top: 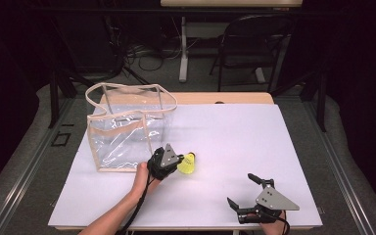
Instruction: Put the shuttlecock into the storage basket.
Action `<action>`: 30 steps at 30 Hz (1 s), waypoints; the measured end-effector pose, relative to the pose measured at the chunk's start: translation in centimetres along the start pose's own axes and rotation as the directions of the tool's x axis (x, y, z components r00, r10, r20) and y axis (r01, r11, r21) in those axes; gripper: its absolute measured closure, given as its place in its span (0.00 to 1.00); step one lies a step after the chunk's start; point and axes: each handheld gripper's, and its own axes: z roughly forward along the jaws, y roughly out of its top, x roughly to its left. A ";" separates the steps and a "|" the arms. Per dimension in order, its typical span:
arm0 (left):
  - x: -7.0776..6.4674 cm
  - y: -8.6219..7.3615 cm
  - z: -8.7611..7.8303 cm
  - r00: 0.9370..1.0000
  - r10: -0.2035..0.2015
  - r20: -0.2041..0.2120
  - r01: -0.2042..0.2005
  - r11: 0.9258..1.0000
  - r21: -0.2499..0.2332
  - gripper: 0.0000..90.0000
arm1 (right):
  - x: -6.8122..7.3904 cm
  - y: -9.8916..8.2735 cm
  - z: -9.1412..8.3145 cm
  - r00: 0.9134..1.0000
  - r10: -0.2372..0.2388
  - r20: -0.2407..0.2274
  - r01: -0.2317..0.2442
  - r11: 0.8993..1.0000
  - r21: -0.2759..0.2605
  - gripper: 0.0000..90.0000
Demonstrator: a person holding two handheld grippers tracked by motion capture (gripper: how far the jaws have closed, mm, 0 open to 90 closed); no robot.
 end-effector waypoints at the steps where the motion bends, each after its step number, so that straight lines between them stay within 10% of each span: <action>1: 0.0 0.0 0.0 1.000 0.001 -0.003 -0.001 1.000 -0.002 0.99 | 0.0 0.0 0.0 1.000 0.000 0.000 0.000 1.000 0.001 0.01; 30: 0.2 1.0 -1.9 0.999 0.008 -0.033 -0.010 0.998 -0.066 0.99 | 0.0 0.0 0.0 1.000 -0.001 0.001 0.001 1.000 -0.001 0.01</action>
